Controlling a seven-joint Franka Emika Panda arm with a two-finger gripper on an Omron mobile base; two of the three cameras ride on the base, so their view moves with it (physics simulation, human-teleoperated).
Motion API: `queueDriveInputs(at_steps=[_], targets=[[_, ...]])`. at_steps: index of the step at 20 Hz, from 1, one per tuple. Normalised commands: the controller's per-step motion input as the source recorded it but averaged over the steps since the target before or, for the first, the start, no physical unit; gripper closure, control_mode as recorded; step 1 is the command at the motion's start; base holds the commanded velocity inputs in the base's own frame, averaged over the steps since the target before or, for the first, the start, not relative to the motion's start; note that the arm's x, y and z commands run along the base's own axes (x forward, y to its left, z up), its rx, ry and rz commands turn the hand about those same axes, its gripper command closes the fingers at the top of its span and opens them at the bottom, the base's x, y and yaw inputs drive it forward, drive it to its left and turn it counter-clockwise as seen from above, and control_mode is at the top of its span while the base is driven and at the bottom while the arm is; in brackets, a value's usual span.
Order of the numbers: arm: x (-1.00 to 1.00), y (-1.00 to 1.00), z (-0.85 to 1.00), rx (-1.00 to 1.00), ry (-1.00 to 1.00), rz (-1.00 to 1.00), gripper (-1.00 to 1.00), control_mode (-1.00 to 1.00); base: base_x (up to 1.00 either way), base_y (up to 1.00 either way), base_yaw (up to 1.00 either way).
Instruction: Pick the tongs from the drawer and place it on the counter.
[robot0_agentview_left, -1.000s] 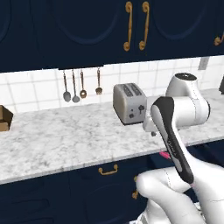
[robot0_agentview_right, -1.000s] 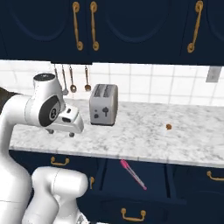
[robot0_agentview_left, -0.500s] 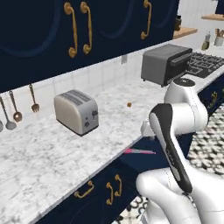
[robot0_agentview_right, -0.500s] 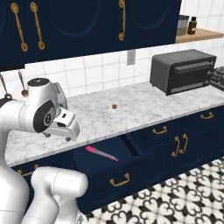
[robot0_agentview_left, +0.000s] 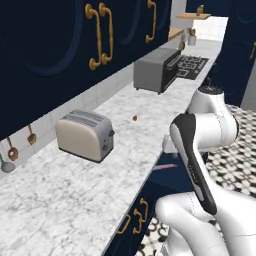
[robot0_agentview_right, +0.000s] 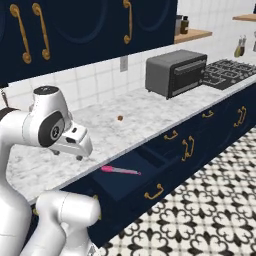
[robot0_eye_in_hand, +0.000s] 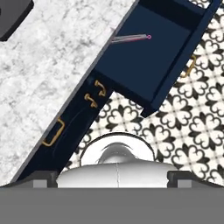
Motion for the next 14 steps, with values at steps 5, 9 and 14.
queueDriveInputs(at_steps=[5,9,14], targets=[[0.61,-0.87,-0.57,0.11,0.11,-0.09,-1.0,-1.0,0.0,0.0,0.0],[0.52,-1.0,-0.62,0.2,0.23,-0.14,-1.0,-1.0,0.0,0.0,0.0],[0.62,-1.0,-0.55,0.1,0.23,-0.12,-1.0,-1.0,0.0,0.0,0.0]])
